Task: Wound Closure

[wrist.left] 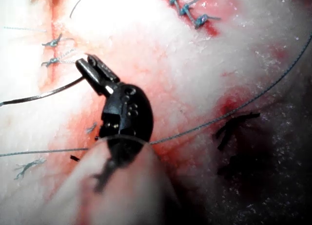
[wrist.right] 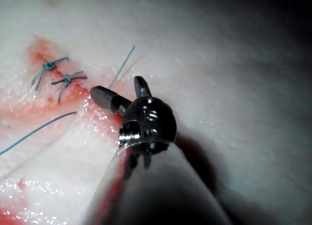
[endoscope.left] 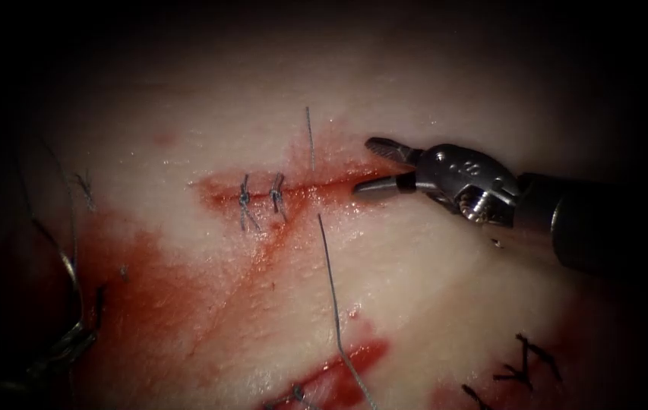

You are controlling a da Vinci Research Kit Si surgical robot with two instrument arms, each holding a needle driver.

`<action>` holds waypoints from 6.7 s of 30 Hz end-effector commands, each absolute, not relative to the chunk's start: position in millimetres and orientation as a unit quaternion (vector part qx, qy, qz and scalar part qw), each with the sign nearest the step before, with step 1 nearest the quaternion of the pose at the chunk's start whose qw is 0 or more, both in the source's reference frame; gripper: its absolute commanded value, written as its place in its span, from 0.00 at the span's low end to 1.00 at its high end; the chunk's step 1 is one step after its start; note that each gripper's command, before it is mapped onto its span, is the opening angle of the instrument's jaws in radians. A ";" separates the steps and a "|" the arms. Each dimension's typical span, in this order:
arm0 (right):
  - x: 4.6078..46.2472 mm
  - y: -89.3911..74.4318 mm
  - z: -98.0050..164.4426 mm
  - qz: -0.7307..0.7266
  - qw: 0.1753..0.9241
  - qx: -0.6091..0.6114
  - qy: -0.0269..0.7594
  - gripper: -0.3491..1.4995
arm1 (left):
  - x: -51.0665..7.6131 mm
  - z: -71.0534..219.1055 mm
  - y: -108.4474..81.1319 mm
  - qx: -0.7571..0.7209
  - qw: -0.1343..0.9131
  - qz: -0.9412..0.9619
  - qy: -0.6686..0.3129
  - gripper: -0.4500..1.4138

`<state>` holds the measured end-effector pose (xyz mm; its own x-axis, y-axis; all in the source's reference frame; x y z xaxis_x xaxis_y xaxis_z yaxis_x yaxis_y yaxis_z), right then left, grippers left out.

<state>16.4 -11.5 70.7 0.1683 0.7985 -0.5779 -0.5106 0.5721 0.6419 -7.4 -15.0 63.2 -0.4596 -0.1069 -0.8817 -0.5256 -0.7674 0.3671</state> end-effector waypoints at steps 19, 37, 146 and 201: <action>20.8 -8.5 79.2 0.515 0.674 0.233 0.476 0.66 | -8.3 64.1 -14.8 -0.504 0.130 0.793 0.317 0.00; 24.3 -8.1 82.0 0.454 0.695 0.245 0.501 0.00 | -8.3 64.1 -14.8 -0.504 0.129 0.793 0.316 0.00; 14.0 -10.7 65.9 0.340 0.653 0.103 0.669 0.95 | -17.5 70.4 -0.4 -0.533 -0.089 0.823 0.174 0.34; 14.6 -11.7 67.5 0.331 0.654 0.098 0.673 0.95 | -27.7 71.3 -16.6 -0.511 -0.326 0.779 0.160 0.00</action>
